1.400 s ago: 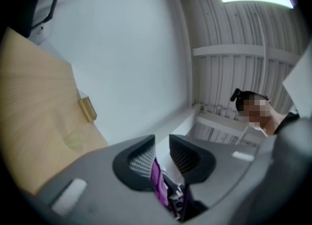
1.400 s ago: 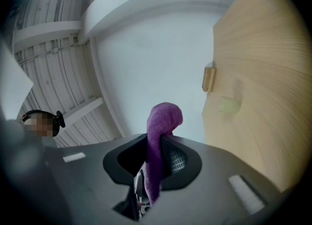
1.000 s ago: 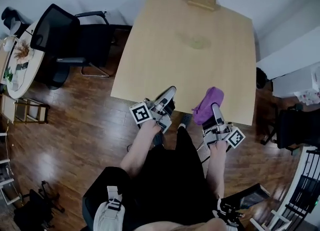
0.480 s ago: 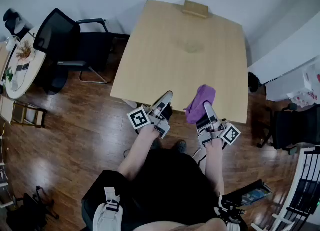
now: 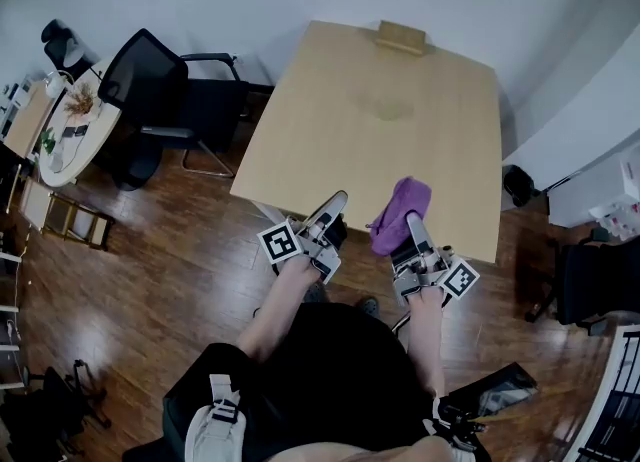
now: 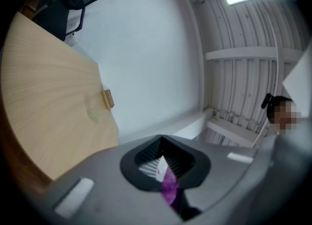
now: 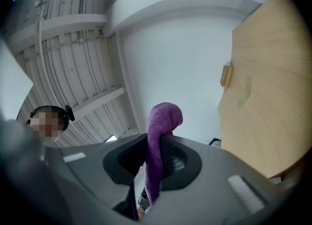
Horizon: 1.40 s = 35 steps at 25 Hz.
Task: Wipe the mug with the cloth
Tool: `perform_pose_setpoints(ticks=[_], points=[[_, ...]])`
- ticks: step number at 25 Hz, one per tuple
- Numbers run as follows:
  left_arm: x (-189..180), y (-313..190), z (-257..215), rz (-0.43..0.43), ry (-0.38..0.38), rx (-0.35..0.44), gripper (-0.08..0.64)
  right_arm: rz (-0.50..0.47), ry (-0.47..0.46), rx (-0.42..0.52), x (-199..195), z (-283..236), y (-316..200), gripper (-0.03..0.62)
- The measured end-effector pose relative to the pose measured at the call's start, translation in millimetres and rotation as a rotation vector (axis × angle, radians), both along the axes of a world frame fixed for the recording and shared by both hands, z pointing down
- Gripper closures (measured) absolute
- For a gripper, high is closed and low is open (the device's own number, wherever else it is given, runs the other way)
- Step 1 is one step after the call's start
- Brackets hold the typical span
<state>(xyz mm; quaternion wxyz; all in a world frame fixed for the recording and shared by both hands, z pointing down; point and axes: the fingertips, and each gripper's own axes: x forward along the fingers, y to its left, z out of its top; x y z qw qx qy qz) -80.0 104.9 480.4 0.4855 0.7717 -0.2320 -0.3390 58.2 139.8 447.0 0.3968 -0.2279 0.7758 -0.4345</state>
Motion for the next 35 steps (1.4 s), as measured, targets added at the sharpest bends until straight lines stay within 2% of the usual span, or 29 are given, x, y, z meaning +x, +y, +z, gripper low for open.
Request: perform_pose_setpoints(ticks=[5,10,29,35], points=[[26.4,12.0,-6.7,0.005,-0.013,0.016,0.558,-0.002,-0.009,0.035,24.1,-4.8,14.2,0.529],[34.3,17.9,-7.8,0.005,-0.014,0.014,0.558,0.007,-0.005,0.046,32.3,-7.1,22.8,0.529],[33.9,19.1,-6.8,0.034,-0.015,-0.004,0.558,0.021,0.04,0.07,22.1,-13.5,25.7,0.529],[28.0,16.6,-15.2,0.015,0.01,0.023,0.558,0.007,0.05,0.071,16.4,-15.2,19.6,0.529]])
